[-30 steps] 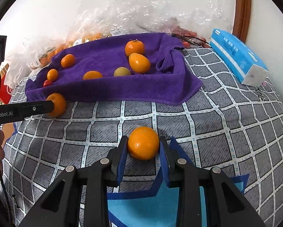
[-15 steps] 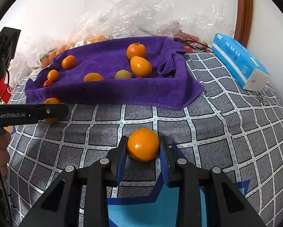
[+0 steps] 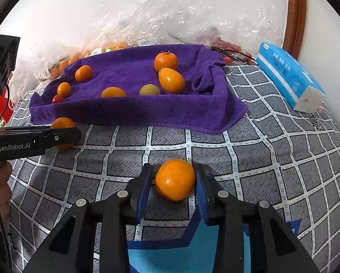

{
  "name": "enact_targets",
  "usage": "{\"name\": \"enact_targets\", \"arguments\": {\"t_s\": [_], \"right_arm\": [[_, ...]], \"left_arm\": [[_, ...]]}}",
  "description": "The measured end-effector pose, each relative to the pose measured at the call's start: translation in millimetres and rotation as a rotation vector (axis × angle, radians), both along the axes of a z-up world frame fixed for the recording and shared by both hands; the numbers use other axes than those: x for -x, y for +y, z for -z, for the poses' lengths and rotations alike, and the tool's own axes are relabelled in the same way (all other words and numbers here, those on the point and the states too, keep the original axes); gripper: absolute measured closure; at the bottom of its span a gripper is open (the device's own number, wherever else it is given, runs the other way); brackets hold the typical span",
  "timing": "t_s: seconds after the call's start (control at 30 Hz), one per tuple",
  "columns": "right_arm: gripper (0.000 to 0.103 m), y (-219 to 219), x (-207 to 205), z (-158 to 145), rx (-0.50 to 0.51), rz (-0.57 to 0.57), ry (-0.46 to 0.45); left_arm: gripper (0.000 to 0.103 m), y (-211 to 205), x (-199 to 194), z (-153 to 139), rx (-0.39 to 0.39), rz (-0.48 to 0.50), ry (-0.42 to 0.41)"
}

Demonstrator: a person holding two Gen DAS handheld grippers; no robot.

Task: Organize fruits
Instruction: 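Close the left gripper on another loose tangerine beside the towel, then carry the tangerines in both grippers up over the towel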

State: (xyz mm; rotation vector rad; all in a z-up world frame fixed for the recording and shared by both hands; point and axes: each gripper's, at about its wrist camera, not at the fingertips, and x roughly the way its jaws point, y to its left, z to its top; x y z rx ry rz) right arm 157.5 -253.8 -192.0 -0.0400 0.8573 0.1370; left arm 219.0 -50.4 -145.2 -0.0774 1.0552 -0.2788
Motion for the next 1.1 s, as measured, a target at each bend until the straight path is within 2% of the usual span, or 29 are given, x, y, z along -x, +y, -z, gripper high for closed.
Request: {"name": "enact_targets", "arguments": {"t_s": [0.1,0.57,0.8,1.0,1.1], "right_arm": [[0.070,-1,0,0,-0.002,0.008,-0.002],[0.071,-2,12,-12,-0.039,0.042,0.002],[0.071,11,24,-44,-0.030,0.049,-0.047],[0.071,14,28,-71,-0.062,0.062,-0.075],[0.071,19,32,-86,-0.058,0.066,-0.102]], "left_arm": [[0.066,0,0,0,0.001,0.000,-0.004],[0.066,31,21,-4,0.042,-0.081,0.020],[0.067,50,42,-24,0.057,-0.123,-0.015],[0.067,64,57,-49,0.061,-0.150,-0.057],[0.067,67,63,-61,0.044,-0.159,-0.079]]}}
